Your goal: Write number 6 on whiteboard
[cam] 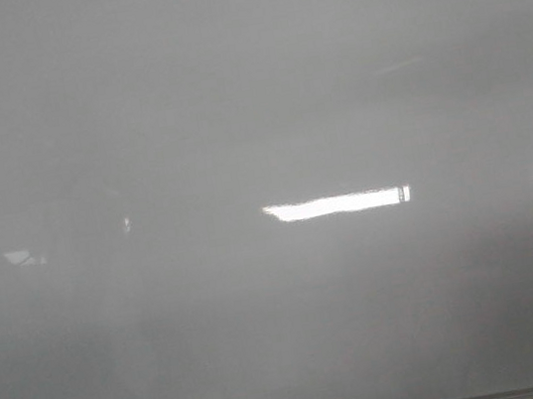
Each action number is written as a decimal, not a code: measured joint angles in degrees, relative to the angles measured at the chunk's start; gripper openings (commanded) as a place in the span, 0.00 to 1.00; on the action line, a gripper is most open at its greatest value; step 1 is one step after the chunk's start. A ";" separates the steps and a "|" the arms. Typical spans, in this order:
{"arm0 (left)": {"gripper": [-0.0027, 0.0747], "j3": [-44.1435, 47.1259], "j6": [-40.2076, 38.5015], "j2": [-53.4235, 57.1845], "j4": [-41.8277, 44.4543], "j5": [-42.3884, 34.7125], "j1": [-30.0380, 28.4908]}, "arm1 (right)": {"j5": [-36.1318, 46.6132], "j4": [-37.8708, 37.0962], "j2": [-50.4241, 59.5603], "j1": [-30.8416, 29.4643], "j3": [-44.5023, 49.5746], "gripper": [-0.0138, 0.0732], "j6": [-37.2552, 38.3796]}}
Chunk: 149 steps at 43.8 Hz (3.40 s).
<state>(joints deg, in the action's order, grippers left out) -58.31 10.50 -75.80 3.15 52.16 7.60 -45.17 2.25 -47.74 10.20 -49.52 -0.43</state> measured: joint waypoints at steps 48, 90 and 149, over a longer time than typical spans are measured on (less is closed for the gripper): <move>0.01 -6.04 32.97 0.20 -18.00 8.66 38.54 | -8.29 21.69 -18.23 31.45 -12.98 0.89 -46.42; 0.17 -6.04 33.70 0.20 -18.11 8.20 38.77 | -7.19 22.28 -24.38 34.41 -16.37 0.08 -46.42; 0.56 2.23 17.81 19.34 -17.98 -3.05 15.02 | 25.99 24.94 -6.65 1.71 8.06 0.08 -18.79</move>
<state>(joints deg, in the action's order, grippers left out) -56.07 28.31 -56.46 -14.83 49.11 22.62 -19.18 27.19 -54.39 11.91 -41.46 -19.22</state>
